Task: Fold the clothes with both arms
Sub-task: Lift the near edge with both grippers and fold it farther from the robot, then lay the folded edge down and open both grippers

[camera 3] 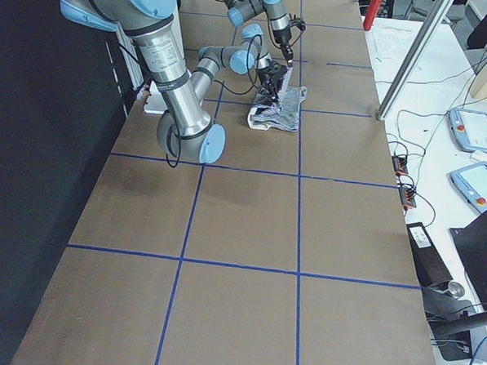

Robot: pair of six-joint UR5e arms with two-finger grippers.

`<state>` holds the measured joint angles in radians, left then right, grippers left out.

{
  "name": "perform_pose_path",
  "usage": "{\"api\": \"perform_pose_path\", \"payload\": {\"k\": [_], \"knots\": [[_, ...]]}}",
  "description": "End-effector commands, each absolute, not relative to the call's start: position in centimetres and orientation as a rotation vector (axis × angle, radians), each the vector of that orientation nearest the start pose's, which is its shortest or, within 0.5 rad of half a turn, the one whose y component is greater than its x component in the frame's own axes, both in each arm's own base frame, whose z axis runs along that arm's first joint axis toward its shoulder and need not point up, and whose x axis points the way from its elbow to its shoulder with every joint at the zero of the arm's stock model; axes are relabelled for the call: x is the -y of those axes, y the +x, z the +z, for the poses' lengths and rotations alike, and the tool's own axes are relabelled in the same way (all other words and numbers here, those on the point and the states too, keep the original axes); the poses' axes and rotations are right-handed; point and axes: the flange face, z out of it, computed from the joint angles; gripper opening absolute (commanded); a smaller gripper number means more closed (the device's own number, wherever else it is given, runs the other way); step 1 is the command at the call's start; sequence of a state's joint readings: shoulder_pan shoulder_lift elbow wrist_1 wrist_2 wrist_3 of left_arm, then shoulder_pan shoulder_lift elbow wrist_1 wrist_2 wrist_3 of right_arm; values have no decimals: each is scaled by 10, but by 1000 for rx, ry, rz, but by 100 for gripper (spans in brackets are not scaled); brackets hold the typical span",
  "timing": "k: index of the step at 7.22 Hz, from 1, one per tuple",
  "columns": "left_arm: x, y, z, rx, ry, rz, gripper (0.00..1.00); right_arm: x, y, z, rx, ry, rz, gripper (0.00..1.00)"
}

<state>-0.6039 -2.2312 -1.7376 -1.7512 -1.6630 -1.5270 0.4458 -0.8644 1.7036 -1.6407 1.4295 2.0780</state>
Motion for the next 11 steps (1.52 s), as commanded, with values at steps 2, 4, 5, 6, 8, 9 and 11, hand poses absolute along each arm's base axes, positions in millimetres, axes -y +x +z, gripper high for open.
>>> {"api": "perform_pose_path", "payload": {"k": [2, 4, 5, 6, 8, 9, 11], "knots": [[507, 510, 221, -979, 253, -461, 0, 471, -575, 220, 786, 141, 963, 0], [516, 520, 239, -972, 264, -442, 0, 478, -578, 223, 770, 143, 967, 0], [518, 523, 244, -965, 261, -443, 0, 480, -582, 230, 755, 144, 965, 0], [519, 524, 246, -961, 259, -444, 0, 479, -583, 232, 750, 142, 964, 0], [519, 525, 250, -953, 257, -445, 0, 480, -584, 234, 745, 142, 964, 0], [519, 525, 249, -955, 257, -445, 0, 480, -585, 236, 740, 143, 961, 0], [519, 525, 250, -953, 257, -445, 0, 481, -584, 237, 738, 148, 957, 0]]}}
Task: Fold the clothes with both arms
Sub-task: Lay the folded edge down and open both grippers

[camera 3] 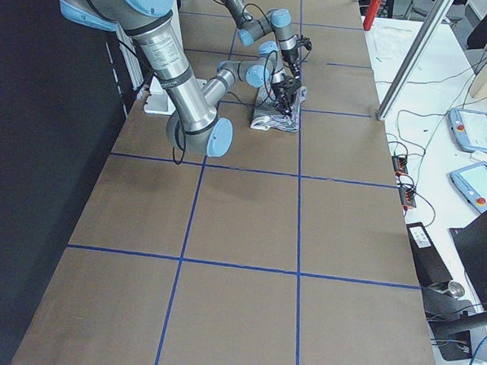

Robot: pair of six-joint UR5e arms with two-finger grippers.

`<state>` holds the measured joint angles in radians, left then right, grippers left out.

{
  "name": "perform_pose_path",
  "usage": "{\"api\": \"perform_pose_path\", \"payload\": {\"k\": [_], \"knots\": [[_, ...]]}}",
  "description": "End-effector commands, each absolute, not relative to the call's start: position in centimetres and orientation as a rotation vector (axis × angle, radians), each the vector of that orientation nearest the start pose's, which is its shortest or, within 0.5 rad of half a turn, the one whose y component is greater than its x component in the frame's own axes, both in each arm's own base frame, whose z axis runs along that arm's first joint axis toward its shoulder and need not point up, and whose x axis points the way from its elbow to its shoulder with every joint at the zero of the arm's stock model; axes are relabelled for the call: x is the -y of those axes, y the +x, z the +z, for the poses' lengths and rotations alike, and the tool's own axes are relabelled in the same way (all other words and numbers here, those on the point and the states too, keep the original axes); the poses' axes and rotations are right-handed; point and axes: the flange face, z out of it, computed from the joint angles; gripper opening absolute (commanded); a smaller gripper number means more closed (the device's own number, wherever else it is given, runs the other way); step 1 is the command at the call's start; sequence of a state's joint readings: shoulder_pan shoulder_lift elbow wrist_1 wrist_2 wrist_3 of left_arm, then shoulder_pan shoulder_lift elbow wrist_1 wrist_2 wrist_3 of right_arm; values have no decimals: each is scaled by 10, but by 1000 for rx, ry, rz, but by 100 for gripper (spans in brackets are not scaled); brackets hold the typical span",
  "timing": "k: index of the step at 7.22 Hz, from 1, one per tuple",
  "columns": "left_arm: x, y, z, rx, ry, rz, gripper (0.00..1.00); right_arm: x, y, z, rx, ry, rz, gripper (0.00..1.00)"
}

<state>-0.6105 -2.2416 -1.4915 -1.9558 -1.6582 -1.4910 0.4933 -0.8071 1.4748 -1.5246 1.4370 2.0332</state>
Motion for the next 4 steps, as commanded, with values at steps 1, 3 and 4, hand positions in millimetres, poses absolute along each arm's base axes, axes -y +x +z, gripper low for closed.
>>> {"api": "perform_pose_path", "payload": {"k": [1, 3, 4], "knots": [[519, 525, 250, -953, 257, -445, 0, 481, -584, 237, 736, 152, 946, 0], [520, 524, 250, -953, 257, -446, 0, 482, -583, 238, 734, 154, 944, 0], [520, 524, 250, -953, 257, -446, 0, 483, -581, 241, 730, 156, 943, 0]]}}
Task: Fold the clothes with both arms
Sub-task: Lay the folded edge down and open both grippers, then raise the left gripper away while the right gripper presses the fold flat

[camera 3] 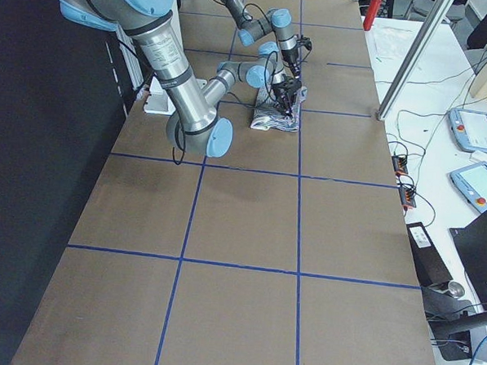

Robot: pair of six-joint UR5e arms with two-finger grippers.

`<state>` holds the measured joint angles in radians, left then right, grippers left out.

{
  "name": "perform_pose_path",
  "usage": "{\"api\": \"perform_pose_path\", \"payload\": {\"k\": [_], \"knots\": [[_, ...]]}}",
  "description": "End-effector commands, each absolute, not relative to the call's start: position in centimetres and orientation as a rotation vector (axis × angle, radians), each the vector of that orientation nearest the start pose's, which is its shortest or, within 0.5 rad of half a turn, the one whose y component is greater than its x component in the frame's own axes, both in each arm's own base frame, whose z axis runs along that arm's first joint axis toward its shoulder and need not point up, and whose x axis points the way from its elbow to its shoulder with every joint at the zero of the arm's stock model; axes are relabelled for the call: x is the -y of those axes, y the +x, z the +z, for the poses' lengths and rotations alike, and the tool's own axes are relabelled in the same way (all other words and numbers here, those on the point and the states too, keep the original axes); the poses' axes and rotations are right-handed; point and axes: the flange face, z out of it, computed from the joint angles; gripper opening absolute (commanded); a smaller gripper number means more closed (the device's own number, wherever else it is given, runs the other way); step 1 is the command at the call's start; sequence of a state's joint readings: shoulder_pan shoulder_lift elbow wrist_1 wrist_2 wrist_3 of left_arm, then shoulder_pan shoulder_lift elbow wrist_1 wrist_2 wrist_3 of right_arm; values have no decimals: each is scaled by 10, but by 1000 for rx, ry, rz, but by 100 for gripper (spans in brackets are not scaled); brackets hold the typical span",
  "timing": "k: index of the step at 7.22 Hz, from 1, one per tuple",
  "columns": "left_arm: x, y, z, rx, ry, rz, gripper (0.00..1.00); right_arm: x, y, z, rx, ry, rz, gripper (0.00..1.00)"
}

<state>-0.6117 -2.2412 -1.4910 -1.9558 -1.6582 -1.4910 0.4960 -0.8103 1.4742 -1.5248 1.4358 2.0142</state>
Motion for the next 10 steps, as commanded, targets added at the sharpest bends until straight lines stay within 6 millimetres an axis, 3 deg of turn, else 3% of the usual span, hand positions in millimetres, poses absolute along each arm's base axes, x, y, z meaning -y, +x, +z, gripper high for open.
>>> {"api": "perform_pose_path", "payload": {"k": [1, 2, 4, 5, 6, 7, 9, 10], "knots": [[521, 523, 249, -964, 264, -442, 0, 483, -581, 241, 725, 170, 907, 0], [526, 516, 251, -942, 332, -325, 99, 483, -581, 243, 700, 224, 761, 99], [554, 486, 252, -905, 418, -237, 100, 490, -569, 227, 718, 240, 654, 100], [565, 468, 251, -919, 413, -148, 100, 480, -562, 209, 751, 235, 529, 100], [576, 446, 260, -919, 406, -80, 100, 467, -569, 200, 757, 261, 441, 100], [579, 442, 264, -913, 411, -72, 100, 449, -582, 181, 773, 296, 340, 100], [578, 441, 262, -917, 412, -72, 100, 390, -633, 177, 714, 455, 218, 100], [578, 441, 261, -920, 413, -73, 100, 389, -642, 187, 686, 465, 223, 100]]}}
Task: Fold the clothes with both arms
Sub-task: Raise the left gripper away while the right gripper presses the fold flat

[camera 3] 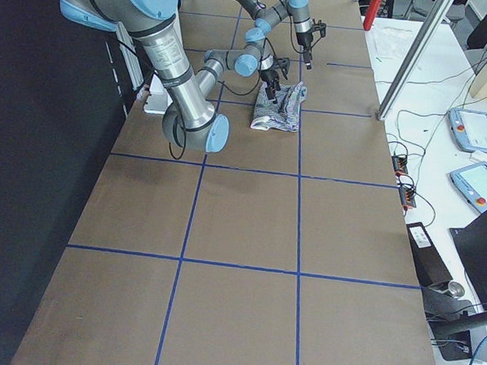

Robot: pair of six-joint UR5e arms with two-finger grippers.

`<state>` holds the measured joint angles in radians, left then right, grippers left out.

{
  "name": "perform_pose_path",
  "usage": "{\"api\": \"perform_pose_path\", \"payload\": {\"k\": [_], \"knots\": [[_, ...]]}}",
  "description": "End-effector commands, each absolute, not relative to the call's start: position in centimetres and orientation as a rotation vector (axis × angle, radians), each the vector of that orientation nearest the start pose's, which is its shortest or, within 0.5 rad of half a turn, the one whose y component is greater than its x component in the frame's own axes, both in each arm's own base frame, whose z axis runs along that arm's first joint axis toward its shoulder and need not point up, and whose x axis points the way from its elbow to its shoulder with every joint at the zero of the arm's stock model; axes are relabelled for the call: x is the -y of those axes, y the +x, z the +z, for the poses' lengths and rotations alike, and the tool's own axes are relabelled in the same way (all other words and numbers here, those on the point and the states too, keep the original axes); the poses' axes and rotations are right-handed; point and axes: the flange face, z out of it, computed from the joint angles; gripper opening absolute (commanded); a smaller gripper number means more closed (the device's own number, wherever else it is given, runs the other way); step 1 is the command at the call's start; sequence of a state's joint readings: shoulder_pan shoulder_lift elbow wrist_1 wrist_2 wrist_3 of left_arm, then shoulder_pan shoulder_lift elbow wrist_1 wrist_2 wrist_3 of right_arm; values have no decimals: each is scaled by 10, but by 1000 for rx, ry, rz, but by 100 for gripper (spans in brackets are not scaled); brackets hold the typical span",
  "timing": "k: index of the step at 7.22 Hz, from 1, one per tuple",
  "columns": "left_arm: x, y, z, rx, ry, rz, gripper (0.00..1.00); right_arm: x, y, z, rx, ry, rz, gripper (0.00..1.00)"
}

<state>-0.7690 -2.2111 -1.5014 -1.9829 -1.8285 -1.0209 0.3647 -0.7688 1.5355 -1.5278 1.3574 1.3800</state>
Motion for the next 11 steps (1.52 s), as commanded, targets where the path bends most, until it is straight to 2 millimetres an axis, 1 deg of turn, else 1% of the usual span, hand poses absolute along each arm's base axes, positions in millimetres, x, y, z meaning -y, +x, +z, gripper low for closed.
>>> {"api": "perform_pose_path", "payload": {"k": [1, 2, 3, 5, 6, 7, 8, 9, 10, 11], "knots": [[575, 438, 255, -931, 419, -69, 100, 394, -652, 198, 652, 464, 222, 100], [575, 438, 255, -932, 420, -69, 100, 397, -660, 194, 645, 465, 220, 100], [574, 438, 256, -931, 419, -69, 100, 402, -666, 199, 624, 463, 218, 100], [575, 437, 256, -930, 420, -69, 100, 426, -664, 214, 581, 465, 239, 100], [575, 437, 254, -932, 422, -69, 100, 447, -666, 218, 559, 468, 258, 100], [575, 437, 254, -932, 422, -69, 100, 475, -672, 227, 544, 475, 283, 100], [574, 436, 251, -936, 425, -68, 100, 508, -667, 225, 523, 479, 315, 100], [573, 435, 250, -938, 427, -69, 100, 546, -651, 226, 492, 475, 333, 100], [573, 436, 250, -938, 427, -66, 100, 573, -637, 240, 487, 472, 330, 100], [573, 436, 250, -939, 426, -65, 100, 600, -617, 239, 510, 470, 333, 100]]}}
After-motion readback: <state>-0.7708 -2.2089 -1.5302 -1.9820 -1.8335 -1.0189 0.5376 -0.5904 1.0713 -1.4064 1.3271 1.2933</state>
